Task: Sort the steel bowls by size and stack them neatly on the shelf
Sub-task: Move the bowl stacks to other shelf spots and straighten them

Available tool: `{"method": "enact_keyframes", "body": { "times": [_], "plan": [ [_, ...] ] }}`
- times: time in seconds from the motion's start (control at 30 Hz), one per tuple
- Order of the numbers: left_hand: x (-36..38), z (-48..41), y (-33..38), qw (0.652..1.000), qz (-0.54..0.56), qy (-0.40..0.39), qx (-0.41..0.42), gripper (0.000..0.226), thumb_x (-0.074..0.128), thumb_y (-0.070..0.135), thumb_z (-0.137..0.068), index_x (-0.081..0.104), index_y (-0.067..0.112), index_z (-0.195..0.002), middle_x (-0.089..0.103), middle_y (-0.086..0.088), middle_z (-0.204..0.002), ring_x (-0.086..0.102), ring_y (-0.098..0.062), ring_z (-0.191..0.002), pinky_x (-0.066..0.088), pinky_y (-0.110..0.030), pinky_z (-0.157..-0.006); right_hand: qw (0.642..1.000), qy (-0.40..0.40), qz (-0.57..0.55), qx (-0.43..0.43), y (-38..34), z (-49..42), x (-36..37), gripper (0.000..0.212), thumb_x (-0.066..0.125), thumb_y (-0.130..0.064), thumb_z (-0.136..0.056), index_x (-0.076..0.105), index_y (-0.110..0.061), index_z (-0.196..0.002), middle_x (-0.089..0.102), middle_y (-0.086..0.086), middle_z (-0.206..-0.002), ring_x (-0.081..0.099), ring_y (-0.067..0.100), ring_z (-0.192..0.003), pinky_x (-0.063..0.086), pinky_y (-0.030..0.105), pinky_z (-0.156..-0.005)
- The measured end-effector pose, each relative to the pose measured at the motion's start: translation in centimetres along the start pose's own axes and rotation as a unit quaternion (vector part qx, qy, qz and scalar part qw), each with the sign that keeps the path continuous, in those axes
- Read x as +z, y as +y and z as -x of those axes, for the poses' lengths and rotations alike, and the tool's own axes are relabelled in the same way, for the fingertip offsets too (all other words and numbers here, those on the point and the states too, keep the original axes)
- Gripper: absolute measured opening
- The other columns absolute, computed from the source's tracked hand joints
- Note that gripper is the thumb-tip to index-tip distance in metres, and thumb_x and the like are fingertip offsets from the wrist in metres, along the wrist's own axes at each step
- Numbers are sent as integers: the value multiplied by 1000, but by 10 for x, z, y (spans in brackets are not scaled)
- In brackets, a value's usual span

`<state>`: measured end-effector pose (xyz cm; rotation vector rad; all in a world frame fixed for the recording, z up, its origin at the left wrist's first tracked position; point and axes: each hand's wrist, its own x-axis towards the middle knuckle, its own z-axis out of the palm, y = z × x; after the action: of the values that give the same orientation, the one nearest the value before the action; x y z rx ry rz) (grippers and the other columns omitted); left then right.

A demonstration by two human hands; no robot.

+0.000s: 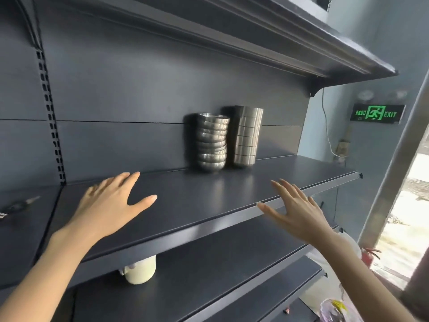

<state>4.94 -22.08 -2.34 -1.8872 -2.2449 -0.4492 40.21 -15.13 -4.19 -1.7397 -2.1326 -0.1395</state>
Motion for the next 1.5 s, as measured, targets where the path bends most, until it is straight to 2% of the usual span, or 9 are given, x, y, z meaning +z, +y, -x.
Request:
{"method": "enact_keyframes", "body": {
  "times": [0.2, 0.43, 0.7, 0.9, 1.1, 1.27, 1.33, 1.43, 1.5],
  "plan": [
    [8, -30, 25, 1000, 4, -8, -25, 81, 25, 74, -86, 11, 31, -154, 15, 13, -160, 21, -14, -145, 22, -40, -114, 998, 7, -60, -20, 28, -49, 18, 95, 22, -84, -71, 17, -32, -151, 17, -9, -159, 18, 16, -146, 23, 47, -116],
    [14, -101, 38, 1000, -12, 15, -11, 79, 30, 72, -88, 12, 31, -154, 15, 12, -160, 19, -14, -146, 20, -38, -114, 994, 35, -97, -34, 28, -122, 40, 97, 22, -83, -68, 19, -31, -151, 17, -9, -159, 17, 17, -146, 21, 45, -115],
    [21, -194, 67, 998, 29, -1, 50, 80, 34, 67, -91, 4, 30, -154, 12, 11, -161, 20, -17, -146, 22, -38, -113, 978, 66, -182, -73, 14, -209, 53, 85, 42, -70, -81, 16, -31, -151, 13, -14, -158, 21, 12, -144, 30, 42, -108],
    [45, -258, 79, 970, 237, -10, 50, 81, 41, 62, -92, -5, 34, -153, 7, 11, -162, 12, -11, -148, 17, -36, -117, 909, 30, -388, -149, -10, -278, 79, 102, 54, -64, -73, 2, -26, -153, 6, -10, -159, 10, 6, -145, 13, 21, -111],
    [76, -304, 105, 913, 406, 45, 18, 80, 44, 59, -92, -5, 40, -152, 10, 9, -162, 16, -13, -147, 18, -44, -119, 849, 19, -489, -198, -23, -334, 99, 113, 64, -57, -71, -11, -30, -150, -2, -25, -148, 2, 9, -147, 12, 39, -121],
    [99, -325, 123, 891, 442, 90, 56, 91, 47, 61, -82, -5, 36, -153, 20, 13, -159, 21, -2, -143, 19, -32, -119, 805, 7, -543, -238, -27, -362, 110, 115, 73, -52, -74, -14, -36, -147, -1, -6, -161, 8, 8, -147, 17, 39, -121],
    [107, -332, 129, 883, 452, 109, 61, 90, 49, 58, -84, -4, 34, -153, 32, 22, -150, 32, 3, -137, 24, -25, -115, 789, -4, -554, -266, -29, -367, 113, 113, 74, -45, -76, -15, -36, -146, 10, -2, -160, 19, 8, -145, 22, 35, -119],
    [116, -339, 136, 875, 459, 146, 52, 86, 50, 53, -89, -4, 34, -152, 42, 53, -119, 42, 21, -118, 29, -13, -104, 769, -10, -572, -287, -30, -374, 120, 112, 73, -27, -81, -17, -27, -148, 18, 1, -158, 25, 3, -142, 24, 22, -116],
    [120, -341, 140, 866, 469, 168, 44, 86, 51, 53, -89, -3, 34, -152, 42, 58, -110, 43, 24, -114, 30, -9, -99, 758, -9, -581, -297, -30, -378, 123, 112, 73, -24, -82, -17, -25, -148, 18, 1, -158, 25, 3, -142, 25, 20, -115]
  ]
}}
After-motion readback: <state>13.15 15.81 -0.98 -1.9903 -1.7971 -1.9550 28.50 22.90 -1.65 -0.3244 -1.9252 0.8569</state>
